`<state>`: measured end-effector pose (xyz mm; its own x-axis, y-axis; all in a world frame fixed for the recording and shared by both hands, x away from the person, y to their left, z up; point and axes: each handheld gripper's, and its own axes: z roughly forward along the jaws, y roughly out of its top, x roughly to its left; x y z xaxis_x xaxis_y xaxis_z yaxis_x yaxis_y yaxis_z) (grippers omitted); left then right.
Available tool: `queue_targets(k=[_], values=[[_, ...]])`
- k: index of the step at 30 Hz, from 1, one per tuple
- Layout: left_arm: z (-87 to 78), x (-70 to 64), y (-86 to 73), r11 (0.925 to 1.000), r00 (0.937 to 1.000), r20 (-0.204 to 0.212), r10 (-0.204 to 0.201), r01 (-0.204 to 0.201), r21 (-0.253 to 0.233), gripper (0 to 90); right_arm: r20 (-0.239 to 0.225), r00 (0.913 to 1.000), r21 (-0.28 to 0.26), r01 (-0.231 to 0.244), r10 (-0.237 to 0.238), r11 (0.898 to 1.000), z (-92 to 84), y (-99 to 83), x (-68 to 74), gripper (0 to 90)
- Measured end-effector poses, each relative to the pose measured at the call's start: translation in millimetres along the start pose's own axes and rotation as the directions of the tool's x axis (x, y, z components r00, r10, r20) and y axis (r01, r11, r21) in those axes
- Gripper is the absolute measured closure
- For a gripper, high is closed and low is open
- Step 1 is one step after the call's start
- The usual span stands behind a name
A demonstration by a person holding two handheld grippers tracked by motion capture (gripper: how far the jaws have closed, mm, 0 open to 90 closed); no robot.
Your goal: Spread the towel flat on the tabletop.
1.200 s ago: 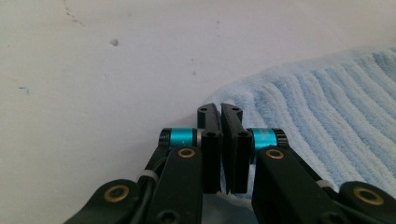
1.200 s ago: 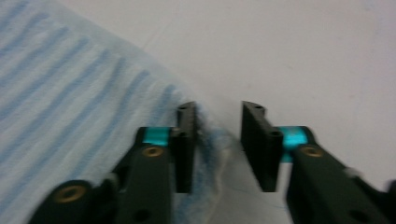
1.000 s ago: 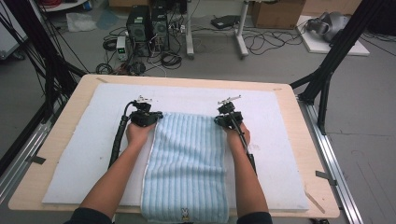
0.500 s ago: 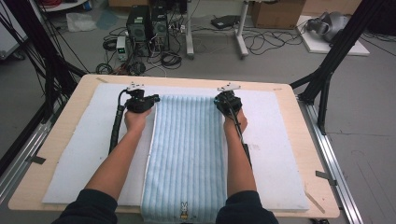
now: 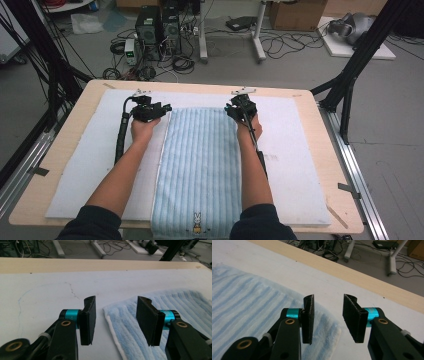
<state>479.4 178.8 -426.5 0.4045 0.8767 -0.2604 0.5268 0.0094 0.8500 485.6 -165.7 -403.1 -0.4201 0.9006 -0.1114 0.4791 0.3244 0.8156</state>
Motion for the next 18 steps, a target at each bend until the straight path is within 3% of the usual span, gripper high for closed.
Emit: queue_targets(k=[3,5,11,18], values=[[-3.9,-1.4,-1.0,0.9995,0.9999,0.009,-0.006,0.005,0.03,49.7,-0.039,0.9991,0.004,0.018,-0.018,1.0,-7.2,-1.0,-0.8,60.2],[-6.7,-2.0,-4.5,0.9998,0.9999,0.008,-0.006,0.006,0.017,50.0,-0.065,0.9974,0.007,0.032,-0.032,0.999,-12.3,-2.5,-2.7,58.7],[-8.9,1.2,-20.6,0.9987,0.9994,0.021,-0.026,0.025,0.044,51.4,-0.087,0.9961,0.028,-0.016,0.019,0.999,-25.3,-15.2,-14.1,56.6],[-1.4,-3.9,-33.9,0.9908,0.9998,0.02,-0.006,0.003,0.135,55.0,-0.134,0.9883,0.083,-0.063,0.073,0.995,-27.9,-39.1,-17.5,57.7]])
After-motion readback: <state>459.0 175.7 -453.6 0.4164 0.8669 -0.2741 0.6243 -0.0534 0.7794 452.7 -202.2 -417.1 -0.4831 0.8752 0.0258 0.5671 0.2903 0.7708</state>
